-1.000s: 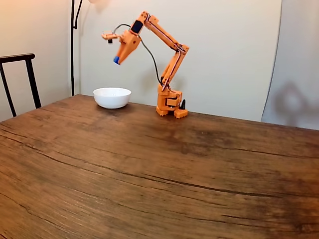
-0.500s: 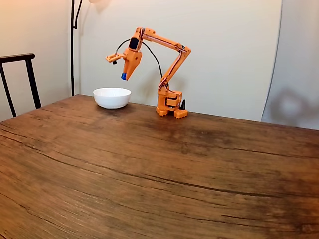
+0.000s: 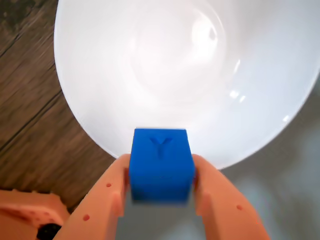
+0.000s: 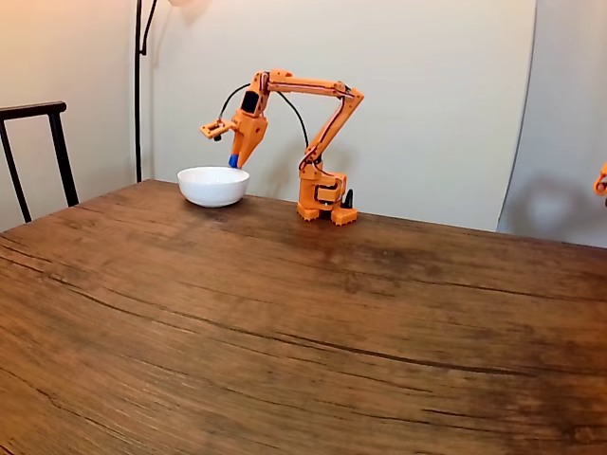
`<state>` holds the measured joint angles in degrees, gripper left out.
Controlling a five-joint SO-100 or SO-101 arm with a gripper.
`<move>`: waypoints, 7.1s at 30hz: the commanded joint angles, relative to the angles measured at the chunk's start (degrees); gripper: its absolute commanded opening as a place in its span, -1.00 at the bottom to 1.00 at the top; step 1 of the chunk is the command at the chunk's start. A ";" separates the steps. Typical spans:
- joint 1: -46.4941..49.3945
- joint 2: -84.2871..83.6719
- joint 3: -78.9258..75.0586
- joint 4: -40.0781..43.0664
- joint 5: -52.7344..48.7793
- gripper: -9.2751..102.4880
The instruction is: Grasp the cube and drop it in the bowl
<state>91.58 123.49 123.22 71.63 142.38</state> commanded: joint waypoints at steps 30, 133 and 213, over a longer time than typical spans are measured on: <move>-40.52 10.55 -29.00 29.18 -22.15 -0.85; -83.32 65.65 55.11 -9.23 -42.54 -0.84; -83.32 65.65 55.11 -9.23 -42.45 -0.84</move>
<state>7.91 189.32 178.51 62.58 99.49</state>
